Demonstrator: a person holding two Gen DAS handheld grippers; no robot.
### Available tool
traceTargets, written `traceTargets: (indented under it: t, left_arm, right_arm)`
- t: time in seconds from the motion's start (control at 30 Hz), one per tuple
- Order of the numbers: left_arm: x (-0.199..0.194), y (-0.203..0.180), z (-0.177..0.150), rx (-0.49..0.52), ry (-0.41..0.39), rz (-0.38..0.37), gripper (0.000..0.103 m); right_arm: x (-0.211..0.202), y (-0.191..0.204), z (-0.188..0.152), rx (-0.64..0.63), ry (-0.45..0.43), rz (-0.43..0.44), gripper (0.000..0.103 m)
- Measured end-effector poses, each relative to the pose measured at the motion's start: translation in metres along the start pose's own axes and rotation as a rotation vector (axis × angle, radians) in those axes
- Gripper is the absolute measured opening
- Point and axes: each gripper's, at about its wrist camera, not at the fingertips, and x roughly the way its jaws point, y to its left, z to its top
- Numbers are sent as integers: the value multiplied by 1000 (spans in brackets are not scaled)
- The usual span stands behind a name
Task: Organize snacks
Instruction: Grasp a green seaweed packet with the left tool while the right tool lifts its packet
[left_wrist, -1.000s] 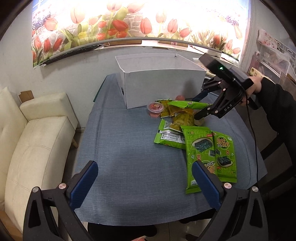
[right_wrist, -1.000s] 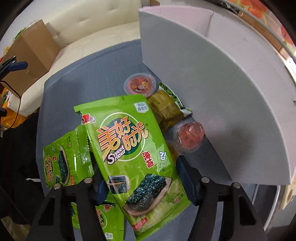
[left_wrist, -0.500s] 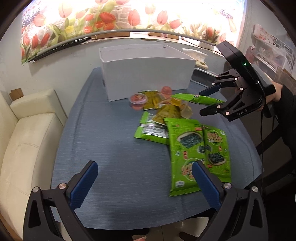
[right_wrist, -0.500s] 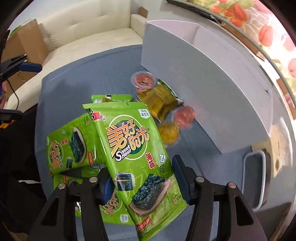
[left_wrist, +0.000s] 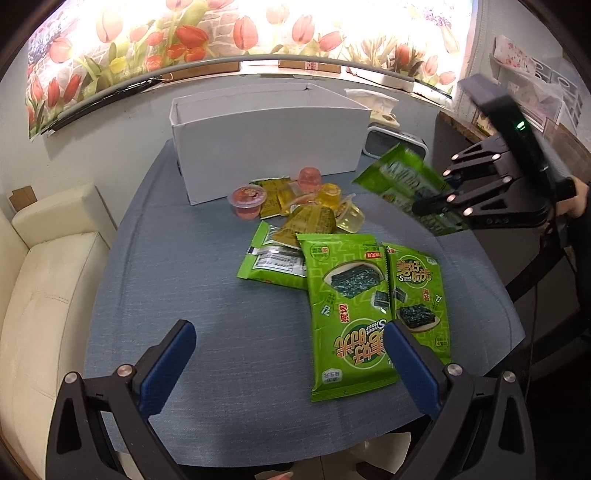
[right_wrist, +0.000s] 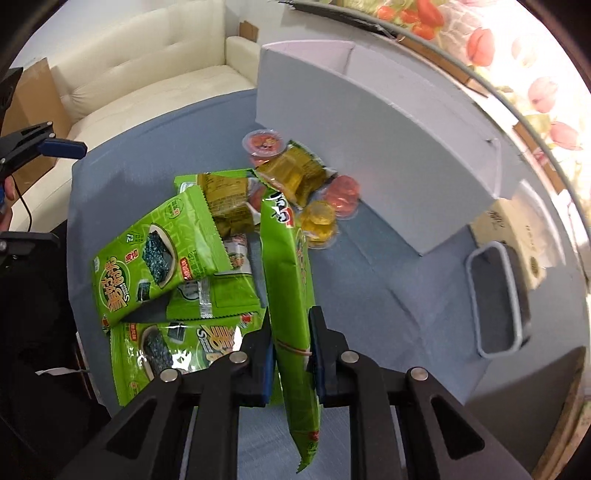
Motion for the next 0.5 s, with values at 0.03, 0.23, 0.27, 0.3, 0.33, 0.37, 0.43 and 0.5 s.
traceTargets:
  t: [0.03,0.23,0.27,0.3,0.33,0.37,0.43,0.5]
  left_arm:
    - [3,0,0,1,5,2,103]
    - [33,-10,10,-10,38,32,103]
    - [38,-11,12,-19,48,27,103]
    - [45,-15,14,-26,62,16,103]
    - [50,-19,16,-28,75,5,103]
    - [52,-23,17,-26,77,-2,103]
    - [58,-34,19,-16,83,0,103]
    - [67,-45,20,5,90,42,103]
  right_arm:
    - [-6,0,-1,18,-7,-9,17]
    - [-37,14,-17,116,-18,-115,17]
    - [-44,20,-22,137,-24,-128,17]
    - [-48,25,-26,156,-25,-138,17]
    - [-52,31,-31,182,-23,-149,17]
    - [-57,36,-37,209,-20,-158,17]
    - [-61,41,-46,275,-13,-164,17]
    - [-65,46,-57,360,-16,-159,17]
